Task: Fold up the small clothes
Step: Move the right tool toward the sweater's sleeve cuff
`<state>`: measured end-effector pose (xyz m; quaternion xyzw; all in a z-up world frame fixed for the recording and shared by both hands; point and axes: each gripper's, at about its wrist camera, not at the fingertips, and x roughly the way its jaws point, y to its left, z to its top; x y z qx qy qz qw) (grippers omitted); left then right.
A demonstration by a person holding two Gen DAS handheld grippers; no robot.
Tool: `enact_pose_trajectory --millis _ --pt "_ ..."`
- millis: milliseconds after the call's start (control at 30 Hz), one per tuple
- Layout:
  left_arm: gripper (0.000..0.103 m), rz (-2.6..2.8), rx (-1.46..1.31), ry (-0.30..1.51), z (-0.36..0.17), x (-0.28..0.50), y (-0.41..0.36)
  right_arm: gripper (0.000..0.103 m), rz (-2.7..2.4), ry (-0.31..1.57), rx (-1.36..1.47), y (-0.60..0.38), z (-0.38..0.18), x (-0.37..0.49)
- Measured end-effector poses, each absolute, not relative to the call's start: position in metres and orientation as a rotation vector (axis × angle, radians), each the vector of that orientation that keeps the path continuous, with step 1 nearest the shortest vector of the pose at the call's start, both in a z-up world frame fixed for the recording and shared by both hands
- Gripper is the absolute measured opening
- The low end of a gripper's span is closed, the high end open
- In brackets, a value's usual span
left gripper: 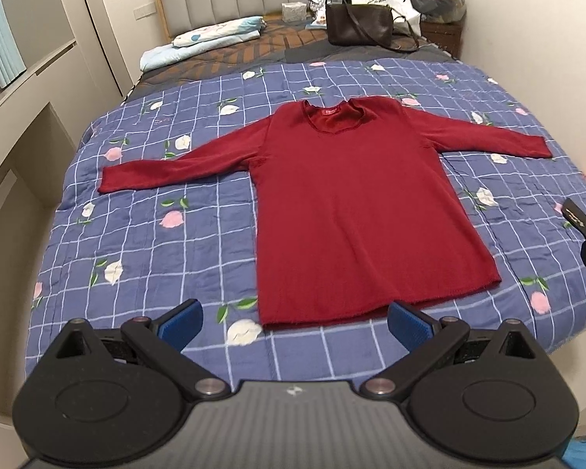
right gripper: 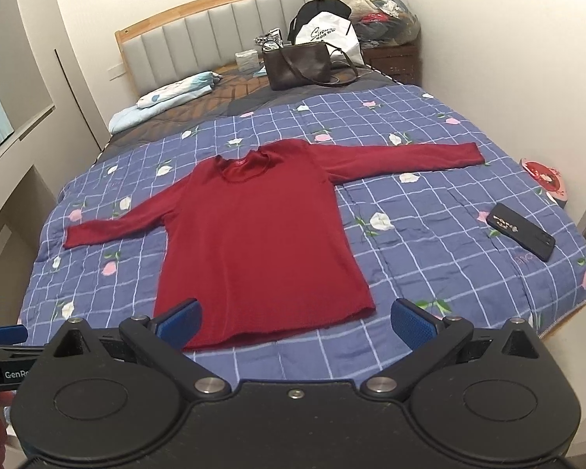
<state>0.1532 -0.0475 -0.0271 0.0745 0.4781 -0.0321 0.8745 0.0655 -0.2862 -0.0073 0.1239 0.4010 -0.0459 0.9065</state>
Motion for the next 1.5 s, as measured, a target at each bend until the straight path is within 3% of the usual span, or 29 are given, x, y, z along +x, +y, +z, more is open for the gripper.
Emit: enact_pose_trajectory --millis 933,1500 --pt "0.103 0.123 0.048 1.107 -0.051 0.345 -0.211 0.103 -0.106 1.040 0.221 -0.463 -0.049 0.284" --pt "0.103 0.137 0.098 1.229 -0.136 0.422 -0.293 0.103 -0.199 0.995 0.291 -0.595 -0.136 0.372"
